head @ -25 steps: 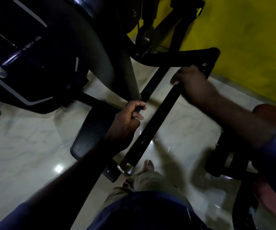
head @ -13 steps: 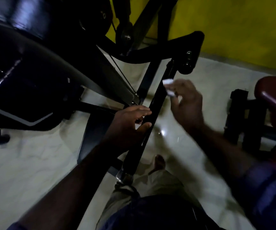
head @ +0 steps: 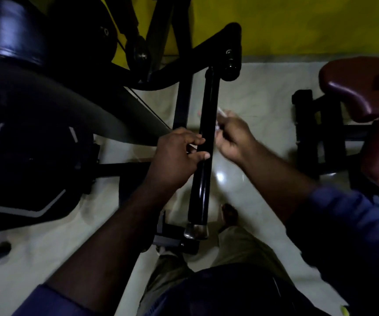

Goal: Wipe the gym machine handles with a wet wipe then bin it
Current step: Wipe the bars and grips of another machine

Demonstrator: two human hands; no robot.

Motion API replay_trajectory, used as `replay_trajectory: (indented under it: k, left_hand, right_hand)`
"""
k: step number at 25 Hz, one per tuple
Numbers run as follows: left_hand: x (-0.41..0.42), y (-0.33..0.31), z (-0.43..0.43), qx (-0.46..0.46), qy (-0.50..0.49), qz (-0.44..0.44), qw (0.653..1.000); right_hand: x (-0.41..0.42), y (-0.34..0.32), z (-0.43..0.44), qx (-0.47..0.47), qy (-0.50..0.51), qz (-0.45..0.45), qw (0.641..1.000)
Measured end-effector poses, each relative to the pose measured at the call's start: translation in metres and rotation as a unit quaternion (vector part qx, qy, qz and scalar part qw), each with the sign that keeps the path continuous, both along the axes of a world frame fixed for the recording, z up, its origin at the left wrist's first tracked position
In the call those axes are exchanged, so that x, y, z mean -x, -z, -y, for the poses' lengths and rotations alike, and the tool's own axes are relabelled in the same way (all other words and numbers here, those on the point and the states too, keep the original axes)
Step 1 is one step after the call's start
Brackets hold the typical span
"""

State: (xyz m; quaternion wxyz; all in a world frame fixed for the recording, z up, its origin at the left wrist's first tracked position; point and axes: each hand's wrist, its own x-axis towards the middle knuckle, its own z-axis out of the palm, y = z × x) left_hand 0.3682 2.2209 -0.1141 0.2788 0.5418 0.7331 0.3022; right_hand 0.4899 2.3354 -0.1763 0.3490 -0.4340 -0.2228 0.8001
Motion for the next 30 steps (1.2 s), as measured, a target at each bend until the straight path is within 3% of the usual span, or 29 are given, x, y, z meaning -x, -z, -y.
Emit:
replay_trajectory:
  k: [3,4,7,9,11,13,14,20,22,24,25,27,30]
  left_hand:
    - [0.006,0.006,-0.005,-0.012,0.033,-0.004,0.999]
    - [0.01,0.008,-0.006,-0.01,0.042,-0.003,0.999]
    - [0.02,0.016,-0.005,0.002,0.085,-0.002,0.996]
    - [0.022,0.02,0.005,0.033,0.103,0.026,0.994]
    - [0.022,0.022,0.022,0.088,0.074,0.161,0.98]
    - [0.022,0.018,0.045,0.136,0.053,0.31,0.939]
    - [0.023,0.018,0.055,0.15,0.057,0.343,0.925]
    - [0.022,0.009,0.074,0.165,0.085,0.349,0.919]
    - [0.022,0.01,0.077,0.159,0.103,0.335,0.923]
    - [0.022,0.009,0.08,0.156,0.116,0.325,0.925]
    - [0.021,0.009,0.082,0.156,0.124,0.316,0.928]
    - [0.023,0.009,0.081,0.152,0.138,0.278,0.938]
    - [0.026,0.005,0.082,0.132,0.164,0.21,0.955]
  right_hand:
    - [-0.034,-0.004,0.11,0.108,-0.053,-0.033,0.992]
    - [-0.044,-0.005,0.142,0.102,-0.071,-0.036,0.992]
    - [-0.036,-0.008,0.145,0.047,0.038,0.042,0.997]
    - [-0.015,-0.03,0.135,-0.016,0.118,0.145,0.982]
    - [-0.008,-0.045,0.168,-0.109,0.137,0.267,0.948]
    - [-0.019,-0.056,0.235,-0.195,0.139,0.34,0.91]
    - [-0.02,-0.063,0.264,-0.235,0.115,0.366,0.893]
    - [-0.014,-0.058,0.276,-0.416,0.048,0.513,0.749]
    - [-0.019,-0.042,0.297,-0.522,-0.036,0.539,0.661]
    - [-0.027,-0.031,0.314,-0.608,-0.127,0.57,0.538]
    - [-0.032,-0.027,0.314,-0.625,-0.144,0.581,0.502]
    - [-0.03,-0.022,0.313,-0.616,-0.094,0.593,0.509]
    - [-0.01,-0.021,0.315,-0.543,0.073,0.576,0.607]
